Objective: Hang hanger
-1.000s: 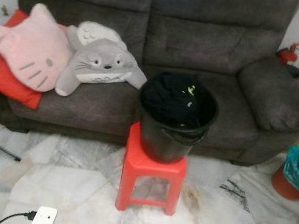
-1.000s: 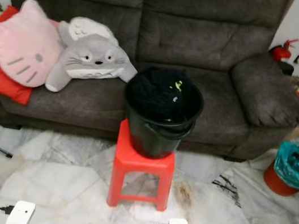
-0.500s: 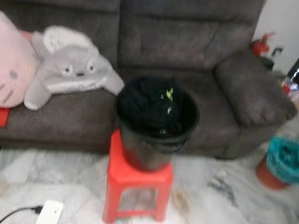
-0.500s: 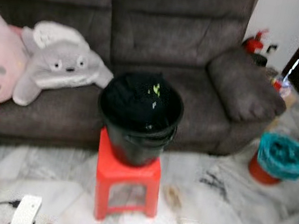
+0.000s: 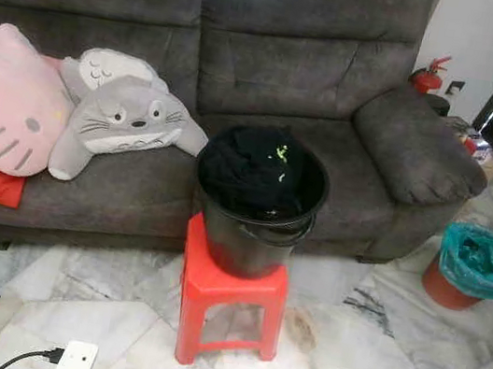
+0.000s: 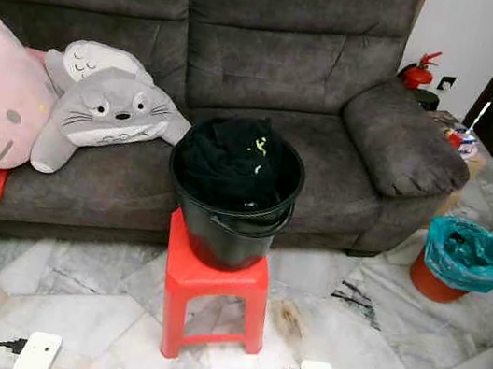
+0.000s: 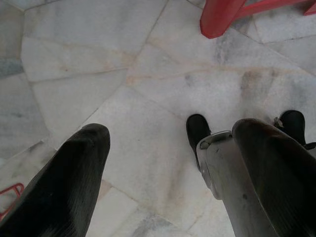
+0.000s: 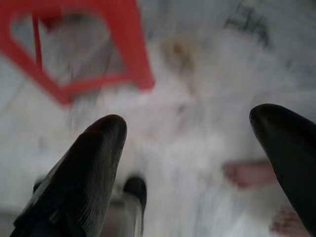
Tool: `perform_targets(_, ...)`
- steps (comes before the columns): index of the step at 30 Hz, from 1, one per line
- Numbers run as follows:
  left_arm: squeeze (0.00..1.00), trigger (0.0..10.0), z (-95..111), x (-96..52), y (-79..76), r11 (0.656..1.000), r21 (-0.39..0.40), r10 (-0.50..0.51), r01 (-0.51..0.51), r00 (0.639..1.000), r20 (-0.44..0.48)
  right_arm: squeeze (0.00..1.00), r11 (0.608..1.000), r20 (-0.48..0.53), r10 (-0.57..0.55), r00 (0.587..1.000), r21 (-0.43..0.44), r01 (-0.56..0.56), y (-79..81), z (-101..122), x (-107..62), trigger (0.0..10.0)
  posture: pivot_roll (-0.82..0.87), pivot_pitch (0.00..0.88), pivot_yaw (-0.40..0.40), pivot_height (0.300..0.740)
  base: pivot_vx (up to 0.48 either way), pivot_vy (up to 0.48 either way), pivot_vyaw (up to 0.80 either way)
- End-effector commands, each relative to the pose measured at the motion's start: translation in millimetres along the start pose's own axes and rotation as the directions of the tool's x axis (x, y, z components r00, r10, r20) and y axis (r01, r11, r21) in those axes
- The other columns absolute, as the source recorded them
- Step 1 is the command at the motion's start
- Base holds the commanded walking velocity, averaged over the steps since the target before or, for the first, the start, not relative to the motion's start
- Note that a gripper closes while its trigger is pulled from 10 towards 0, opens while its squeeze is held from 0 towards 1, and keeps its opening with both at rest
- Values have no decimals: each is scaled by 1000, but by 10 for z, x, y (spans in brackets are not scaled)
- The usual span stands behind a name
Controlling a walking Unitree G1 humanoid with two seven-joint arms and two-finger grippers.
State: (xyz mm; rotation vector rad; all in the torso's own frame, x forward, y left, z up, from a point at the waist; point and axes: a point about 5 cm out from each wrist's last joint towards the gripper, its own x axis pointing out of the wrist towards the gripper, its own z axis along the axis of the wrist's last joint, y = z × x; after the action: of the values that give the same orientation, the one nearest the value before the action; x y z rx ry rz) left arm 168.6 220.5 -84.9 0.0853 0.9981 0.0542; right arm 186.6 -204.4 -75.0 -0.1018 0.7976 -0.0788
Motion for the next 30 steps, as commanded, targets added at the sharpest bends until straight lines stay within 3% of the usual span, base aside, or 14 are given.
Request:
perform_targets(1, 0, 10000, -18, -3, 22, 1000, 19, 7, -7, 1000, -13, 0, 999, 48, -23, 999, 26, 22, -14, 74, 9, 10000, -125, 0, 14, 740, 0, 0, 0)
perform_targets(3, 0, 10000, -13, -3, 25, 1000, 23, 8, -7, 1000, -11, 0, 997, 182, -80, 980, 35, 75, -94, 209, -16, 10000, -126, 0, 14, 740, 0, 0, 0)
perform_targets(5, 0, 10000, -11, -3, 26, 1000, 24, 8, -8, 1000, -10, 0, 995, 232, -99, 968, 29, 95, -121, 253, -34, 10000, -127, 0, 15, 740, 0, 0, 0)
perform_targets(6, 0, 10000, -5, -3, 31, 1000, 27, 8, -8, 1000, -7, 0, 990, 343, -144, 928, 35, 140, -192, 355, -99, 10000, -131, 0, 17, 740, 0, 0, 0)
perform_targets(8, 0, 10000, -3, -3, 33, 1000, 28, 9, -8, 1000, -6, 0, 985, 393, -168, 904, 45, 164, -227, 405, -141, 10000, -131, 0, 17, 740, 0, 0, 0)
perform_targets(10, 0, 10000, 4, -3, 41, 1000, 28, 10, -10, 1000, -3, 0, 978, 523, -184, 832, 16, 206, -277, 582, -276, 10000, -134, 0, 17, 740, 0, 0, 0)
perform_targets(14, 0, 10000, 11, -4, 56, 999, 28, 17, -17, 1000, 1, 0, 968, 641, -223, 734, 60, 242, -355, 862, -477, 10000, -147, 0, 25, 740, 0, 0, 0)
perform_targets(15, 0, 10000, 11, -4, 56, 999, 28, 17, -17, 1000, 1, 0, 968, 641, -223, 734, 60, 242, -355, 862, -477, 10000, -147, 0, 25, 740, 0, 0, 0)
perform_targets(19, 0, 10000, 24, -7, 88, 999, 7, 36, -36, 999, 13, 0, 961, 743, -244, 623, 100, 257, -374, 1315, -657, 10000, -164, 0, 31, 740, 0, 0, 0)
perform_targets(23, 0, 10000, 38, -6, 86, 999, -10, 32, -32, 999, 26, 0, 978, 801, -177, 572, 80, 191, -196, 1683, -680, 10000, -167, 0, 31, 740, 0, 0, 0)
perform_targets(27, 0, 10000, 16, -7, 69, 1000, -2, 27, -27, 999, 19, 0, 983, 785, -139, 604, 37, 178, -70, 1710, -607, 10000, -163, 0, 19, 740, 0, 0, 0)
perform_targets(30, 0, 10000, -6, -10, 57, 1000, -14, 21, -21, 1000, 13, 0, 987, 804, -85, 589, -15, 162, -4, 1760, -659, 10000, -168, 0, 14, 740, 0, 0, 0)
